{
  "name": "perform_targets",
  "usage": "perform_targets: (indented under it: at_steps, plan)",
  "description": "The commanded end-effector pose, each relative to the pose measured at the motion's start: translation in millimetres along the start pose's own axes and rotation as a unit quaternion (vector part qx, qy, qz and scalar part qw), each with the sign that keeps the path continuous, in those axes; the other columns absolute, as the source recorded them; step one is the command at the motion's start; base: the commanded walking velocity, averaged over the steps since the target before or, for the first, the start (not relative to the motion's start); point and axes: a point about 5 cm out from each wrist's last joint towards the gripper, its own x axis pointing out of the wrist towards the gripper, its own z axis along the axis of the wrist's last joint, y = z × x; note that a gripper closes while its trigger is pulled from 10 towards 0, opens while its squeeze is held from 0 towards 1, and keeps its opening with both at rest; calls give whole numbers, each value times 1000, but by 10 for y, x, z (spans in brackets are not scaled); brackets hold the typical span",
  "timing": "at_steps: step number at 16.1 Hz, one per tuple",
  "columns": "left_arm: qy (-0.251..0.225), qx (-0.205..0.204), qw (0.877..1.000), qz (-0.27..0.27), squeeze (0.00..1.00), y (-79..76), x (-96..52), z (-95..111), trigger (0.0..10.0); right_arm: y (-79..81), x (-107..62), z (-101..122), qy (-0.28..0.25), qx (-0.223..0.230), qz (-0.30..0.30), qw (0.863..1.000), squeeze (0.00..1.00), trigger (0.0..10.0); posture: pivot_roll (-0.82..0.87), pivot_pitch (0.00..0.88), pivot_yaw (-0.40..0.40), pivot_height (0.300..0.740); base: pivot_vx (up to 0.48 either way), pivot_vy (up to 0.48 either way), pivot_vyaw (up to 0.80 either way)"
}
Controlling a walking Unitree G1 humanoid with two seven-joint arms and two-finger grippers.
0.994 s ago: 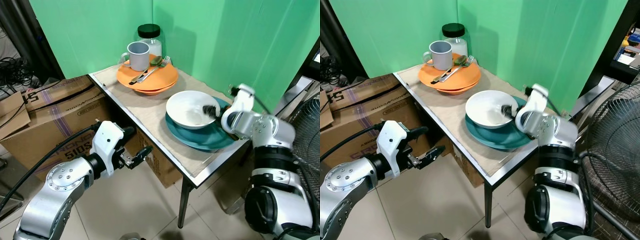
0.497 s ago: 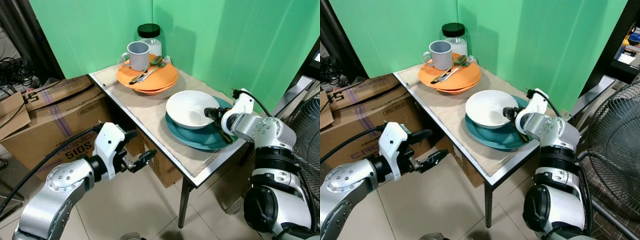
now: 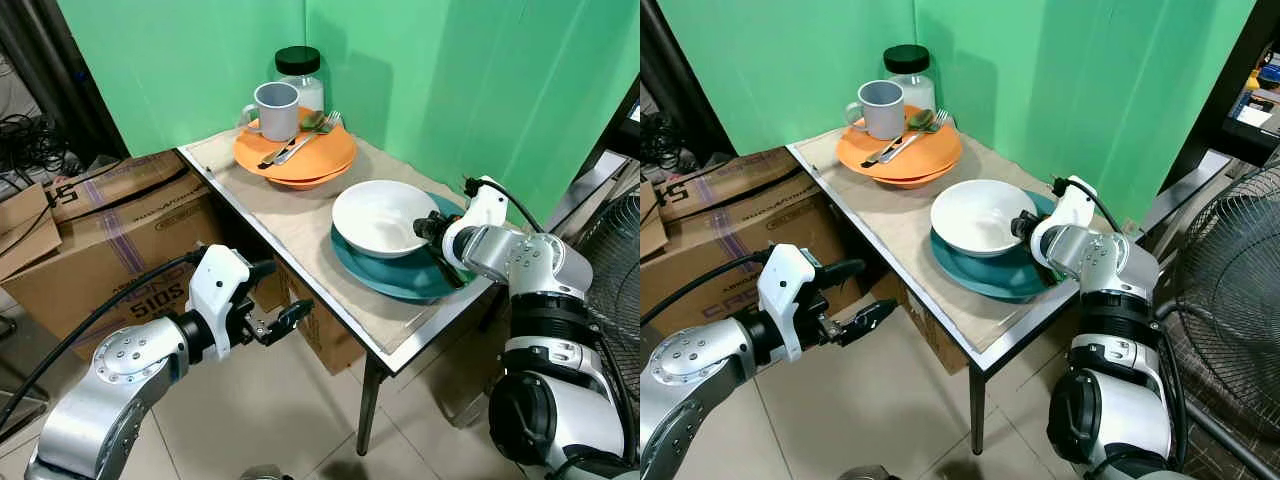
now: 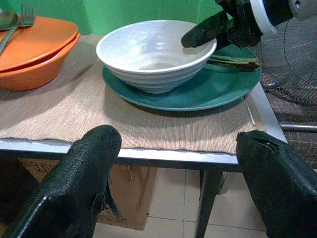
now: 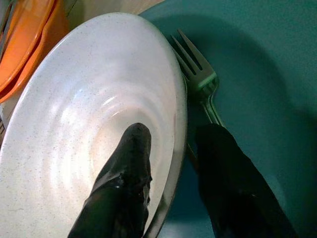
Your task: Setting the table
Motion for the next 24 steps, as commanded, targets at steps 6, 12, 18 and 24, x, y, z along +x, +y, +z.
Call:
perform_targets:
  at_steps: [6, 12, 18, 24]
  plan:
    - [2, 9, 1000, -1, 0, 16, -1, 24, 10000, 72, -10, 65, -5, -6, 11, 1000, 0, 0, 133, 0, 62, 740, 0, 0, 0]
    - [-2, 13, 1000, 5, 0, 45, 23, 42, 10000, 176, -98, 209, -27, -7, 33, 999, 0, 0, 131, 0, 62, 740, 0, 0, 0]
    - [-41, 15, 997, 58, 0, 125, 88, 161, 10000, 312, -712, 558, -216, -65, 117, 967, 0, 0, 131, 0, 44, 740, 0, 0, 0]
    - [-80, 17, 988, 134, 0, 89, 130, 188, 10000, 227, -1225, 134, -317, -240, 142, 906, 0, 10000, 100, 0, 44, 740, 0, 0, 0]
